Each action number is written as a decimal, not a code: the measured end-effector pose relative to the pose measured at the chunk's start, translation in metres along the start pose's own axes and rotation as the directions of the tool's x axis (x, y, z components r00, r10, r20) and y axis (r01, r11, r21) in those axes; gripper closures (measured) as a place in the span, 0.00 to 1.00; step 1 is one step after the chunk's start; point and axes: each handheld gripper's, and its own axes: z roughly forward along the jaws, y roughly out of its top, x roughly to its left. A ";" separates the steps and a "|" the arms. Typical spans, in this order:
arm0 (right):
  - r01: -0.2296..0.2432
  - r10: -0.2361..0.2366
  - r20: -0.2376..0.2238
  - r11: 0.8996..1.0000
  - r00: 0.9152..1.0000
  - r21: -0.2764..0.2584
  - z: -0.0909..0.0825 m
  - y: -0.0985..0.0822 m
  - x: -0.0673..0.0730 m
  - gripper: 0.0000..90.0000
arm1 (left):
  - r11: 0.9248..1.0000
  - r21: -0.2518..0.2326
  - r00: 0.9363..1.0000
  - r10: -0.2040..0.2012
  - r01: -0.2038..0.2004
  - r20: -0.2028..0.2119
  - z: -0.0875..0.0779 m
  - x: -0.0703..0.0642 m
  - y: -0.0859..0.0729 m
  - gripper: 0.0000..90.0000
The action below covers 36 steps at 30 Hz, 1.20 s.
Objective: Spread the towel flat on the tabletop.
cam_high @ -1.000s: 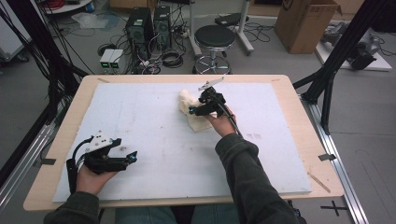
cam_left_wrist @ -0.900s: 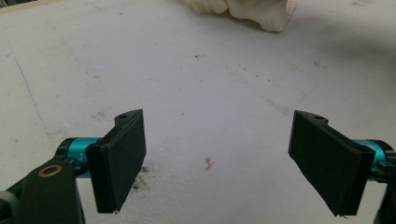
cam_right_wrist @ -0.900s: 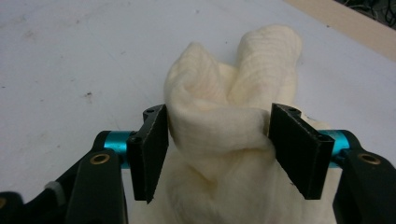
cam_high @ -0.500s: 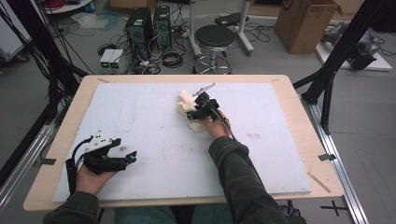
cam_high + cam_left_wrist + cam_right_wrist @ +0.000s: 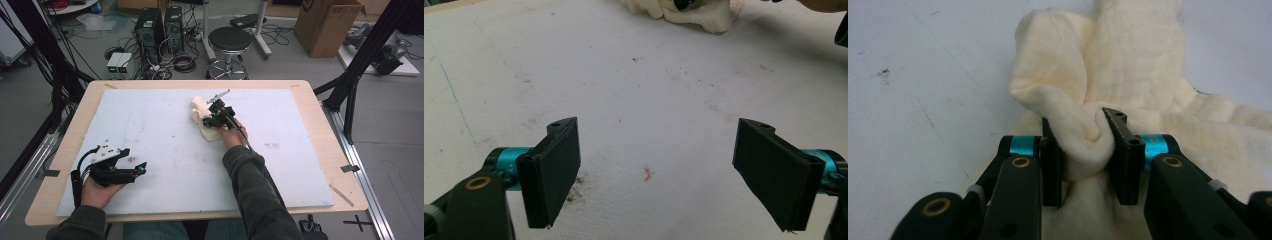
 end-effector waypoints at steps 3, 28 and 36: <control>-0.016 0.016 -0.008 1.000 1.000 0.004 -0.001 0.000 0.000 0.82 | 1.000 0.000 1.000 0.001 -0.001 0.000 0.000 0.000 0.000 0.22; -0.022 0.013 -0.085 0.994 0.996 -0.105 -0.050 0.010 -0.001 0.86 | 1.000 0.000 1.000 0.005 -0.005 -0.004 -0.001 -0.001 -0.001 0.22; -0.003 -0.009 -0.102 0.993 0.995 -0.121 -0.070 0.014 0.007 0.86 | 1.000 0.002 1.000 0.009 -0.009 0.000 0.000 -0.003 -0.001 0.22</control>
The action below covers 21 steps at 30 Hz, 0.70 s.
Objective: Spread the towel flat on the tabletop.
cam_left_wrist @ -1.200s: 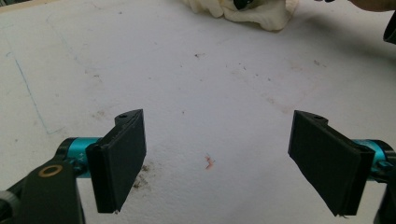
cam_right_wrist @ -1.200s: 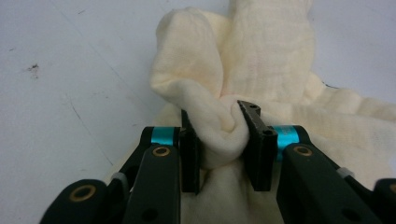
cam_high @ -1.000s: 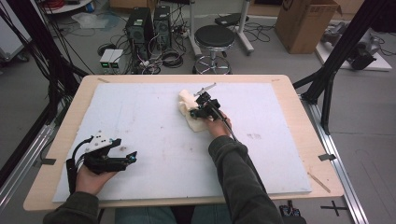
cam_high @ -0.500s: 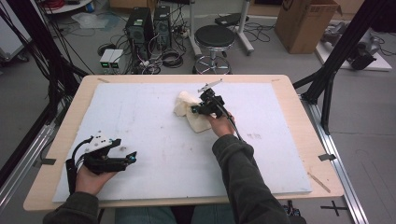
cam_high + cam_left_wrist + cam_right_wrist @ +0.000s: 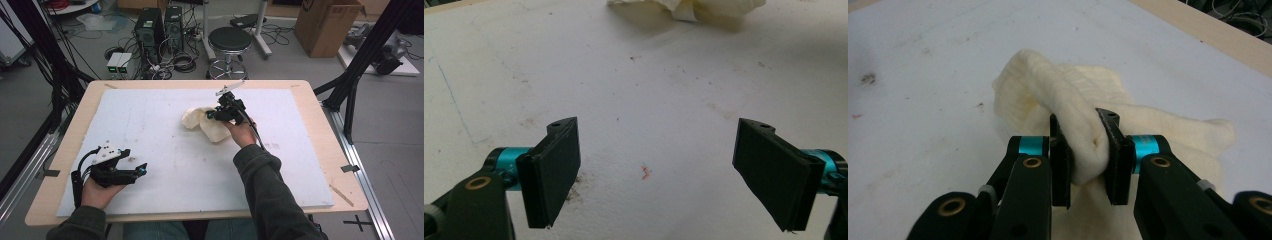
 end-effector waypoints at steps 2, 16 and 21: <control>0.005 -0.005 -0.008 1.000 1.000 -0.006 -0.004 0.001 0.003 0.86 | 1.000 0.002 1.000 0.004 -0.004 0.000 0.000 0.000 0.000 0.22; 0.030 -0.034 -0.061 0.998 0.998 -0.053 -0.035 0.003 0.033 0.86 | 1.000 -0.004 1.000 0.012 -0.012 0.002 -0.001 -0.003 0.000 0.22; 0.003 -0.012 -0.105 0.996 0.994 -0.089 -0.044 0.000 0.045 0.86 | 1.000 -0.006 1.000 0.016 -0.016 0.004 -0.001 -0.004 0.000 0.22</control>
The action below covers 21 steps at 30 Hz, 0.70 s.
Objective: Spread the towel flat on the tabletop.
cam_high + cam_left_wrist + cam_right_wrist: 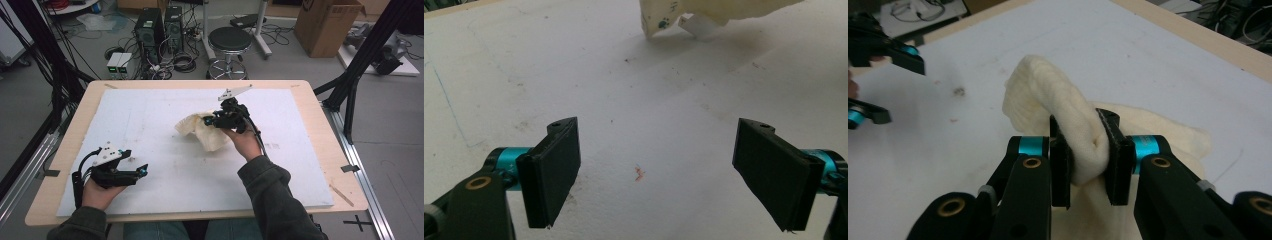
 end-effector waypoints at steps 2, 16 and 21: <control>0.009 -0.010 -0.008 1.000 1.000 -0.009 -0.002 0.001 0.006 0.86 | 1.000 -0.003 1.000 -0.005 0.005 0.005 0.000 -0.001 0.000 0.22; -0.068 0.067 0.011 0.993 0.998 0.093 0.032 -0.030 -0.004 0.84 | 1.000 0.000 1.000 0.007 -0.007 0.011 0.001 -0.002 0.001 0.22; -0.101 0.096 0.039 0.982 0.995 0.157 0.052 -0.050 -0.015 0.82 | 1.000 0.000 1.000 0.008 -0.008 0.009 0.002 -0.002 0.001 0.22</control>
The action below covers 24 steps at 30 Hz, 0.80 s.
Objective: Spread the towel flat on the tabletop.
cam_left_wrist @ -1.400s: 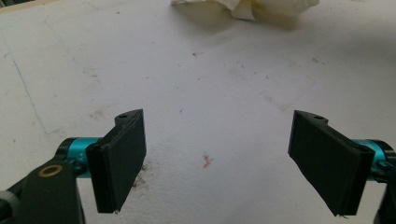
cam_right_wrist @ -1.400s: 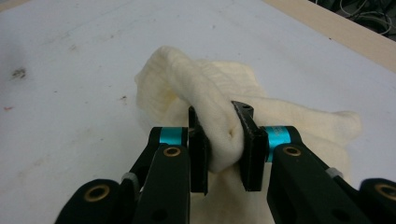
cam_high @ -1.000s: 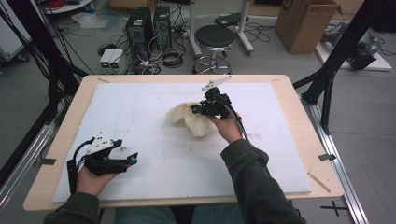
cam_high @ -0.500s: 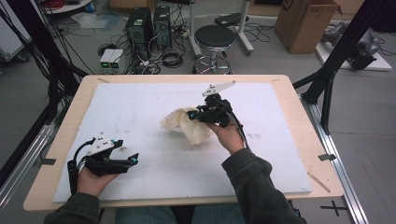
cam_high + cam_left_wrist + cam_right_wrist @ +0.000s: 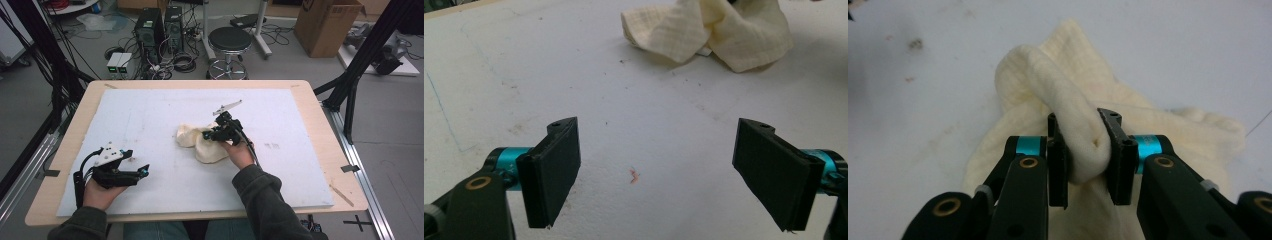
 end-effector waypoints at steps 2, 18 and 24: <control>-0.004 0.004 0.001 1.000 1.000 0.024 0.005 -0.002 -0.001 0.79 | 1.000 -0.001 1.000 -0.002 0.002 0.002 0.000 0.000 0.000 0.22; 0.095 -0.094 0.019 0.992 0.995 -0.085 -0.044 -0.005 0.017 0.42 | 1.000 -0.001 1.000 0.002 -0.002 0.004 0.001 -0.003 0.001 0.22; 0.144 -0.144 0.007 0.985 0.989 -0.099 -0.060 -0.026 0.027 0.52 | 1.000 0.002 1.000 0.004 -0.004 0.006 0.002 -0.003 0.001 0.22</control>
